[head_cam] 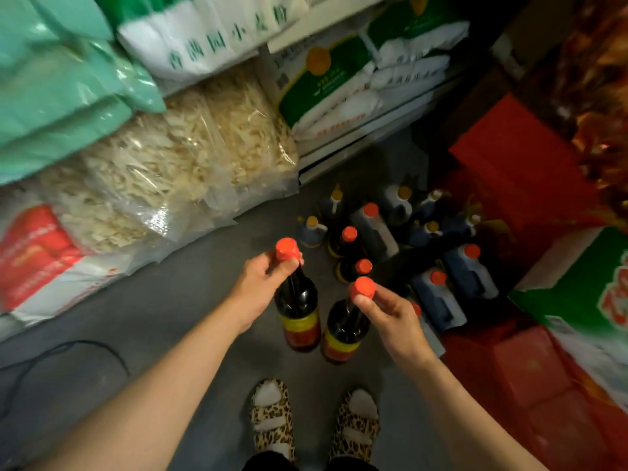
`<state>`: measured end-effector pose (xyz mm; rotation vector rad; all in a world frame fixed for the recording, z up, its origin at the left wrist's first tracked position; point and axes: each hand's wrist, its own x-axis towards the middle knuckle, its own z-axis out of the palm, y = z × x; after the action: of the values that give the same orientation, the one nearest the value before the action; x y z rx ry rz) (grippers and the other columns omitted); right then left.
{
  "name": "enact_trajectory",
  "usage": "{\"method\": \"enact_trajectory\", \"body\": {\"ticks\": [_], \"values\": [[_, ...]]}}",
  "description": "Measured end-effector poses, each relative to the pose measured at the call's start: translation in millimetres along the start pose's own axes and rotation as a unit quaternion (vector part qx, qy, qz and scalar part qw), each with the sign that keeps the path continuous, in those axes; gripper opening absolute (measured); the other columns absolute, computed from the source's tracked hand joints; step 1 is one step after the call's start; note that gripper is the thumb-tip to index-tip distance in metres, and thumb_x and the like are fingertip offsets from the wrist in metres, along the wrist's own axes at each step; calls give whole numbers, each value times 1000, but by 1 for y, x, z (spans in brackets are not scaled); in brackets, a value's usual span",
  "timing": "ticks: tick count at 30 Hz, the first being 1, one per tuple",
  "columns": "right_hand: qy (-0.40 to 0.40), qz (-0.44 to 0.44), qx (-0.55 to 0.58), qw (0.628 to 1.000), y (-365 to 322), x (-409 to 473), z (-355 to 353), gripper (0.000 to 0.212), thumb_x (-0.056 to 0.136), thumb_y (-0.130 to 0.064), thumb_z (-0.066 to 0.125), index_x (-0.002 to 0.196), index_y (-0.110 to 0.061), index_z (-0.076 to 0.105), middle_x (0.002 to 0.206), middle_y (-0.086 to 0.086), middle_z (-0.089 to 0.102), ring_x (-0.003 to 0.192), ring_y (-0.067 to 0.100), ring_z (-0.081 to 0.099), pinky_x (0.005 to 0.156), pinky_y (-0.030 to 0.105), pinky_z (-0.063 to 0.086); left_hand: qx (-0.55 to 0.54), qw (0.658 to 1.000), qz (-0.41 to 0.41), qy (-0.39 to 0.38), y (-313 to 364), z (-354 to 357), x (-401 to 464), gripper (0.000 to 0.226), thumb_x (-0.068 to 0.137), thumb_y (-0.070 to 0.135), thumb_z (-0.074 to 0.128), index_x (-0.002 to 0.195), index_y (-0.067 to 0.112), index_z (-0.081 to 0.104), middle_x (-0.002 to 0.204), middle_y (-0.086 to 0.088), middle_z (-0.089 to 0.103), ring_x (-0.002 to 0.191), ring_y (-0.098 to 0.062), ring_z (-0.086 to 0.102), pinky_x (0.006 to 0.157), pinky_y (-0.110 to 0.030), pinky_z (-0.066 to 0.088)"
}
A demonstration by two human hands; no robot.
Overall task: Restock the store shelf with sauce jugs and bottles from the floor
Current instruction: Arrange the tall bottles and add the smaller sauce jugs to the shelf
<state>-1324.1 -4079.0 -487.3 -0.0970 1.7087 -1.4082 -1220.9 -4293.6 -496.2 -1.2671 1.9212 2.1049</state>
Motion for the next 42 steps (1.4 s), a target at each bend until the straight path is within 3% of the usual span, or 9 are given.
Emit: {"method": "enact_trajectory", "body": {"ticks": [6, 10, 13, 18, 22, 27, 31, 37, 42], "values": [[23, -56, 7, 998, -149, -76, 24, 42, 85, -40, 69, 117, -14, 74, 116, 3, 76, 113, 15, 69, 99, 29, 55, -42, 998, 52, 13, 134, -24, -87, 38, 75, 66, 69, 86, 30, 75, 95, 9, 77, 107, -12, 67, 106, -33, 44], [49, -119, 40, 991, -260, -124, 52, 33, 84, -40, 71, 104, -14, 77, 100, 2, 77, 93, 13, 69, 86, 24, 56, -36, 994, 102, 28, 243, -46, -140, 33, 78, 58, 65, 83, 27, 74, 88, 10, 77, 101, -17, 69, 109, -46, 44], [44, -186, 41, 981, -346, -153, 70, 29, 92, -27, 66, 97, 1, 71, 90, 10, 65, 85, 20, 58, 75, 23, 51, 3, 985, 165, 44, 328, -62, -176, 22, 83, 60, 62, 78, 44, 75, 90, 11, 77, 97, -13, 70, 105, -43, 47], [26, -278, 59, 958, -492, -180, 85, 35, 88, -44, 71, 95, -9, 75, 90, 12, 67, 85, 25, 58, 83, 41, 47, -5, 962, 262, 74, 459, -89, -208, 34, 87, 57, 61, 74, 30, 76, 83, 6, 77, 90, -14, 71, 94, -35, 51], [-16, -344, 71, 936, -606, -178, 89, 33, 98, -42, 61, 84, -18, 77, 82, 1, 70, 78, 16, 61, 79, 37, 46, -49, 939, 326, 97, 552, -105, -221, 36, 98, 47, 55, 82, 20, 73, 79, 0, 76, 81, -15, 72, 79, -24, 57], [-69, -421, 59, 903, -726, -168, 99, 40, 96, -46, 60, 102, -9, 75, 90, 5, 72, 80, 14, 60, 72, 28, 49, -58, 900, 395, 174, 652, -124, -237, 37, 97, 48, 54, 87, 19, 73, 86, -1, 78, 85, -13, 73, 80, -24, 54], [-122, -442, 63, 887, -801, -166, 117, 35, 98, -40, 62, 82, -14, 78, 81, 6, 71, 71, 15, 64, 65, 28, 53, -82, 871, 428, 228, 717, -138, -253, 31, 98, 45, 55, 85, 22, 72, 86, 8, 77, 90, -7, 72, 92, -25, 52], [-195, -442, 98, 870, -860, -132, 155, 31, 96, -34, 66, 97, -4, 73, 78, 6, 71, 64, 16, 65, 63, 29, 55, -105, 834, 454, 294, 784, -163, -245, 48, 79, 68, 64, 76, 22, 76, 90, -1, 77, 99, -23, 70, 106, -50, 46], [-161, -438, 114, 877, -870, -91, 190, 21, 88, -28, 78, 86, -7, 77, 84, 13, 75, 82, 30, 72, 89, 52, 59, -104, 817, 460, 332, 807, -181, -204, 38, 77, 62, 70, 91, 27, 72, 102, 0, 75, 101, -17, 68, 100, -41, 50]]}}
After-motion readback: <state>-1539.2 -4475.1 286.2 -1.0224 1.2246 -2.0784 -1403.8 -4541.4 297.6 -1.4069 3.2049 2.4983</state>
